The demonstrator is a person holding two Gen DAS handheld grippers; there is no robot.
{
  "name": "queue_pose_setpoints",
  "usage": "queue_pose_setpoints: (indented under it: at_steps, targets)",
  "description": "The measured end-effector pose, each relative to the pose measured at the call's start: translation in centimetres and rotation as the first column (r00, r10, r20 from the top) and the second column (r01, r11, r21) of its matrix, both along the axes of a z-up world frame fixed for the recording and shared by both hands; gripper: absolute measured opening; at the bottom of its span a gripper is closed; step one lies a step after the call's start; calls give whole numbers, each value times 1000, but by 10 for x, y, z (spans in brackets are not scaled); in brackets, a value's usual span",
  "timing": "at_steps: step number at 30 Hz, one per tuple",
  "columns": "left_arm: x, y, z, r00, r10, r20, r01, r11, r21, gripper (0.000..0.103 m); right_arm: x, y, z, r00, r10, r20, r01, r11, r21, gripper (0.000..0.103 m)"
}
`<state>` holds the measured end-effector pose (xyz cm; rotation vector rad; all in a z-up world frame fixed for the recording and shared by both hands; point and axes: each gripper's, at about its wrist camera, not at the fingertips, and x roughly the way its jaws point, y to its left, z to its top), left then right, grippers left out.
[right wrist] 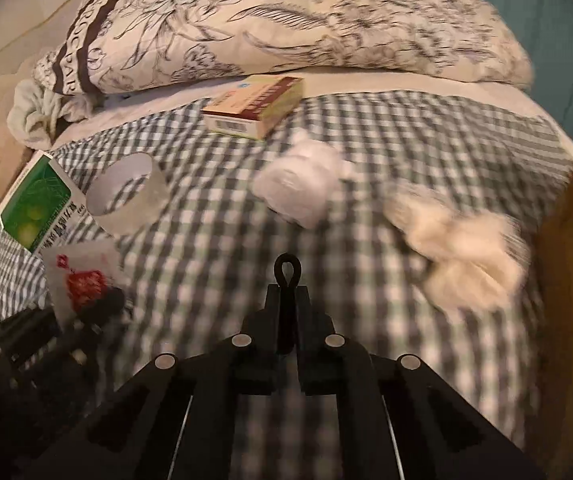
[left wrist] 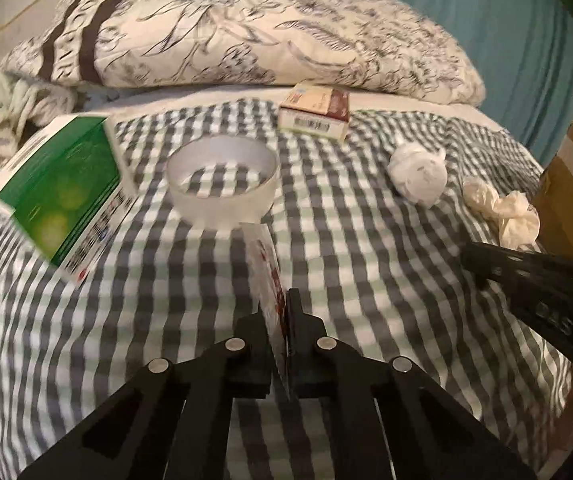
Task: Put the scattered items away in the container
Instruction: 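Grasp the red-printed sachet with the left tool while the right tool grasps the black rubber ring, then carry the sachet and black ring in both tools over the box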
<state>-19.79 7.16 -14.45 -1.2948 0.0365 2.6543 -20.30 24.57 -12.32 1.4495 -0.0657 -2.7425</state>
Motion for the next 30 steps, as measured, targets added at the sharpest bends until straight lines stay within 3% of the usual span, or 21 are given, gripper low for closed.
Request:
queue_pose_setpoints:
  at_steps: [13,20,30]
  targets:
    - [69,-16,26,999,33,27,-34,999,12,5,73,7,33,1000,-16,-24,14,998,-66,6]
    - [100,-33,53,999,44,19,-45,999,30,5,118,-16,50,999,23,-42,-26,997,-79,6]
    - [141,-10,98,999,-23,-28,24,999,36,5,164,-28,93,992,55,-114,-68,992,-107,6]
